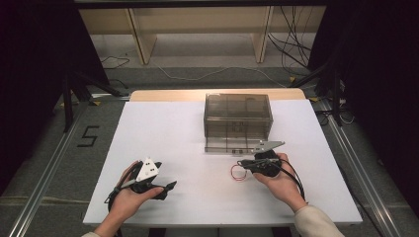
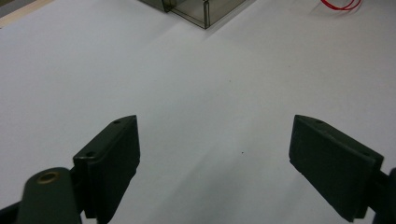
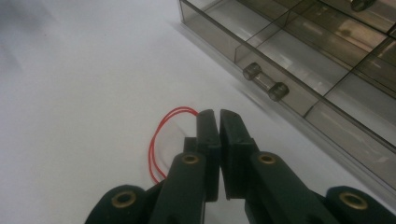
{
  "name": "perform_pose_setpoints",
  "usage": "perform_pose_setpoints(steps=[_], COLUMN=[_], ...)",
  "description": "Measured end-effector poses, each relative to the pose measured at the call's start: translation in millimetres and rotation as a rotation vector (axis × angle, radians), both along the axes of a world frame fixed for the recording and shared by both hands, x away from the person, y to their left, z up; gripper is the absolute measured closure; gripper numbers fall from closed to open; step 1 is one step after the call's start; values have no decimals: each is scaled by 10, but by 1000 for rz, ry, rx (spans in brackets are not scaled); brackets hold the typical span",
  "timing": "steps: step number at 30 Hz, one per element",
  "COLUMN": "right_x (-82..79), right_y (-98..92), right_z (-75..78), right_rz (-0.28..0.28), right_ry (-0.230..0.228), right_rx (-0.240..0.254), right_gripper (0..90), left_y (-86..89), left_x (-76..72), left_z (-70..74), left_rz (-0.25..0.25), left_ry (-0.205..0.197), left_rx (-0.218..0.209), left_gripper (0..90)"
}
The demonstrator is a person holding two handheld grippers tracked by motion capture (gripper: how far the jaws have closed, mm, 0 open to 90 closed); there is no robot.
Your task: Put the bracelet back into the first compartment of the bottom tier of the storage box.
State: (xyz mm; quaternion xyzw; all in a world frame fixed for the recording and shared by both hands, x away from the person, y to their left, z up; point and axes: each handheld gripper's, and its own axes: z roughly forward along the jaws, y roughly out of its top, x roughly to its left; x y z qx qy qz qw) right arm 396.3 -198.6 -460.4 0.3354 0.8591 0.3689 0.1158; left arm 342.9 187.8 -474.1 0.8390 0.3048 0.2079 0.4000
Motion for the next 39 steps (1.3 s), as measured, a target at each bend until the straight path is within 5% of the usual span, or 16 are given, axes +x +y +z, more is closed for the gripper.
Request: perform_pose_setpoints(steps=[39], right_x=[130], right_y=[51], right_z=[201], right_rz=[-39], right_ry=[-52], right_rx=[37], right_gripper=[877], left_y=[-13], left_x=[-7], left_z=[3], left_rz=[1], left_ry=[-1], left_rx=[-1], left_gripper=[163])
